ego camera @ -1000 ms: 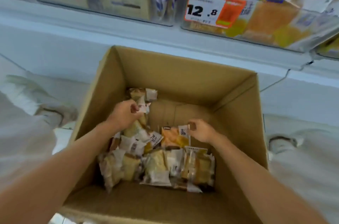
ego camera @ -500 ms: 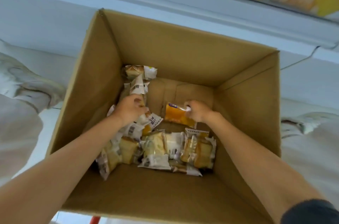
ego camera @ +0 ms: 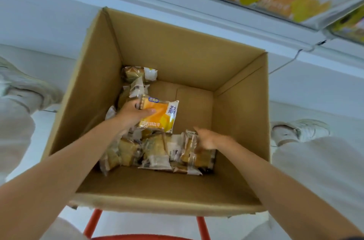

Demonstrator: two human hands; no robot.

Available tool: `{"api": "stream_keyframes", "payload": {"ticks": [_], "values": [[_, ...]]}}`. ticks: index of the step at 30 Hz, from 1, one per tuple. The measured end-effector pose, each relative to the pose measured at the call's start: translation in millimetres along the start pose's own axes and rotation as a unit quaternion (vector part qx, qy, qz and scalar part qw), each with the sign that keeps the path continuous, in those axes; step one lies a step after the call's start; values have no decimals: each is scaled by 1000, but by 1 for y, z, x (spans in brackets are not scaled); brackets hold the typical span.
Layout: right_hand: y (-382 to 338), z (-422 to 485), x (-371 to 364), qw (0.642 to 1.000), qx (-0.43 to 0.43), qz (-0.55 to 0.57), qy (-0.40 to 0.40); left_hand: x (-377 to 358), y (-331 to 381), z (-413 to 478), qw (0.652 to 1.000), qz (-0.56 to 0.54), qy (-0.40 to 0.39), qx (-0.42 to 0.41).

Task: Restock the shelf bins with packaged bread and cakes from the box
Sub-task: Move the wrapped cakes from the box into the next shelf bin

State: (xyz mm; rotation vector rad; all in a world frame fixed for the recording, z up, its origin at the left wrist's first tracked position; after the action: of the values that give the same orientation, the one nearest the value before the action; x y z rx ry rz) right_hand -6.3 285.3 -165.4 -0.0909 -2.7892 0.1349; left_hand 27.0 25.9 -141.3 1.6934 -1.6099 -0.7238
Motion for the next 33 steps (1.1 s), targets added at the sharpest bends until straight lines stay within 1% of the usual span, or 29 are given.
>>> {"api": "stream_keyframes", "payload": {"ticks": [2,3,7,9,10,11,13,14,15,16,17,18,19,20,21,22,23,24,25,26,27,28,31,32,33], "values": [[2,9,-11,999,5,-28,21,6,-2,-2,999,-33,2,15],[3,12,-11,999,12,-16,34,8,-3,-2,999,-40,1,17],[3,9,14,992,53,79,80,15,-9,-1,997,-70,11,33],[-8,-1,34,979,89,130,131,16,-8,0,996,-81,19,42],[-17,-9,44,964,112,165,175,16,-8,0,994,-91,20,50],[-27,-18,54,942,136,198,235,15,-6,0,992,-105,21,61],[-50,-40,67,874,204,235,374,11,2,-3,983,-165,21,79],[-63,-53,66,845,248,239,410,8,8,-4,973,-213,9,83],[-77,-63,61,832,294,224,413,3,17,-5,963,-256,-20,79],[-90,-70,53,838,335,188,387,-2,25,-5,957,-279,-51,64],[-101,-73,42,860,356,144,336,-7,31,-4,956,-282,-67,45],[-108,-73,33,886,359,109,273,-11,35,-3,959,-275,-57,35],[-110,-71,27,903,352,104,225,-12,35,1,961,-274,-26,34],[-110,-70,26,907,343,142,200,-11,34,3,963,-267,17,33],[-108,-69,30,896,331,207,212,-8,32,4,965,-260,34,30],[-103,-67,37,875,306,273,257,-5,32,4,963,-265,33,24],[-96,-63,45,857,262,320,306,-3,32,4,961,-276,19,19],[-89,-59,51,854,210,348,325,0,33,3,958,-285,2,18],[-83,-53,56,862,159,371,305,1,35,2,957,-288,-15,15],[-80,-48,58,871,124,397,261,2,37,1,958,-285,-30,12],[-79,-45,59,874,112,422,212,2,40,-1,961,-272,-47,6],[-79,-43,60,873,120,438,176,2,44,-3,966,-251,-62,-3],[-80,-46,68,857,178,468,124,-1,60,-9,979,-169,-101,-47],[-79,-49,72,845,193,486,112,-4,68,-12,981,-153,-101,-66],[-78,-53,76,831,204,507,104,-5,76,-12,984,-131,-77,-88]]}}
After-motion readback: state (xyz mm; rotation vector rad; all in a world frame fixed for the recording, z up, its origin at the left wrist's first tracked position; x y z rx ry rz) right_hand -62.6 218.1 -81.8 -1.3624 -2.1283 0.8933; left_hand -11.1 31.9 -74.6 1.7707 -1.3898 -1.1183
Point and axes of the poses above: each hand's wrist, its own z-axis towards the middle knuckle, its own x-axis out of the back of the hand, y = z × x, the point moved 2 cm from there along z, towards the middle knuckle, and after that the axes turned 9 degrees about -x, right-handed, at the moved point
